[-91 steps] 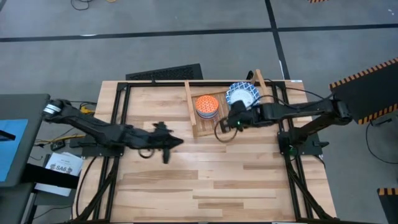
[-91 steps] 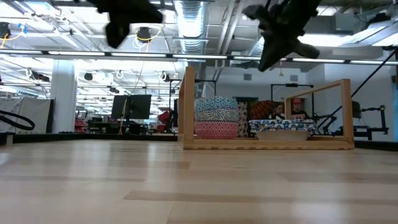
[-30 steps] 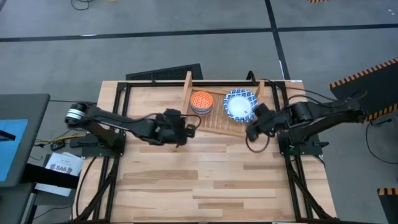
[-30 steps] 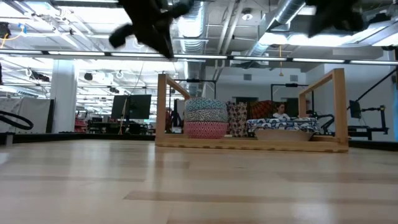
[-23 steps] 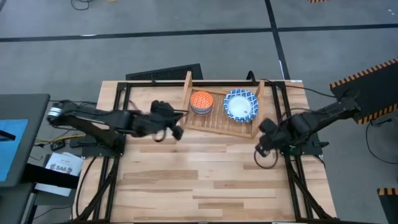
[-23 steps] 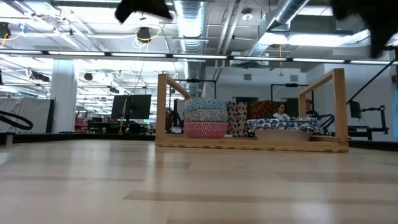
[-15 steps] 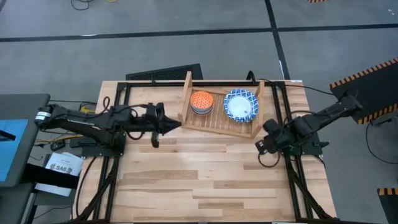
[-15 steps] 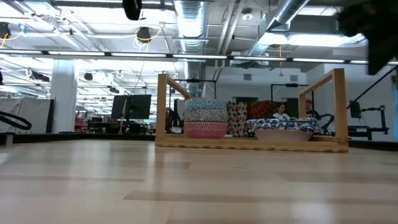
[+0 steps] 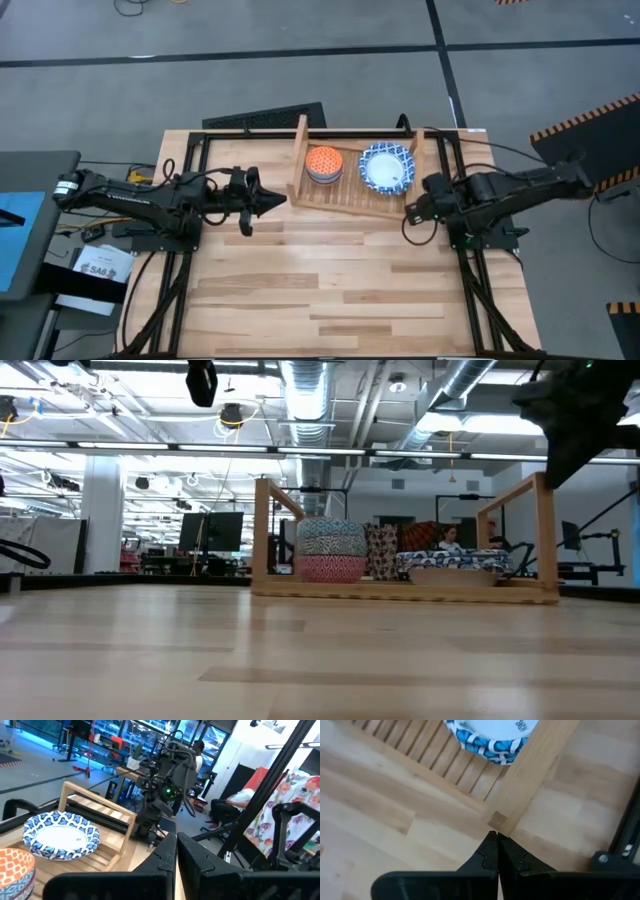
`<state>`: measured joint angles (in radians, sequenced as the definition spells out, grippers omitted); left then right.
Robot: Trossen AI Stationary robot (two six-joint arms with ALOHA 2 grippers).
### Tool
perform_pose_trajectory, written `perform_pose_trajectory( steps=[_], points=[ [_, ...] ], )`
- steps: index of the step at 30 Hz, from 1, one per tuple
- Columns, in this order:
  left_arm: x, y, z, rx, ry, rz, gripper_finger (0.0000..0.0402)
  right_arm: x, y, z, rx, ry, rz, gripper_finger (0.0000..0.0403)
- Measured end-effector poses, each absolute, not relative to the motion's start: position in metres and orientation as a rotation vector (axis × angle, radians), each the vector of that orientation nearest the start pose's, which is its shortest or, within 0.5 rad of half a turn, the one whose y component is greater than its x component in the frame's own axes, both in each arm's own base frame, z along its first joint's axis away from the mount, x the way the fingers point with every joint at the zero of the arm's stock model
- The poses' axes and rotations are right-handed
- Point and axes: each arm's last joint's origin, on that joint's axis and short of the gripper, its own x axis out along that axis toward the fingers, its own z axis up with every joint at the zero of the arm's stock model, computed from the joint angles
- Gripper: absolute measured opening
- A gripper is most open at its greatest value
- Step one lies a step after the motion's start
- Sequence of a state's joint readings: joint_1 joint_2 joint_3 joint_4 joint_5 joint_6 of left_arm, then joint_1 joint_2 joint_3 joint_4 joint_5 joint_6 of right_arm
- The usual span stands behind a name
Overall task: Place and stack bowls onto a shelf
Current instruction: Adjust the shelf, then return to Home Position
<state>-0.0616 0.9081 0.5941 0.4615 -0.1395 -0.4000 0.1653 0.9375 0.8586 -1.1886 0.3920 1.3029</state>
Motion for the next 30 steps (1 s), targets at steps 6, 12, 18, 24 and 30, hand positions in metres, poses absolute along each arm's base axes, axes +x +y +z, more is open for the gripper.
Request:
perform_pose_trajectory(
  steps=[6, 12, 18, 24, 30],
  points=[
    [0.204, -0.009, 0.307, -0.373, -0.156, 0.033, 0.0, 0.142, -0.004, 0.267, 0.712, 0.866, -0.965, 0.0018],
    [0.201, -0.009, 0.307, -0.355, -0.14, 0.027, 0.0, 0.146, -0.01, 0.27, 0.717, 0.852, -0.911, 0.0018],
    [0.176, -0.007, 0.316, -0.332, -0.137, 0.065, 0.0, 0.16, -0.001, 0.284, 0.719, 0.689, -0.685, 0.0018],
    [0.154, -0.005, 0.319, -0.278, -0.122, 0.073, 0.0, 0.185, 0.005, 0.305, 0.661, 0.464, -0.451, 0.0018],
    [0.147, -0.006, 0.289, -0.258, -0.149, 0.026, 0.0, 0.198, 0.008, 0.306, 0.614, 0.449, -0.364, 0.0018]
  ],
)
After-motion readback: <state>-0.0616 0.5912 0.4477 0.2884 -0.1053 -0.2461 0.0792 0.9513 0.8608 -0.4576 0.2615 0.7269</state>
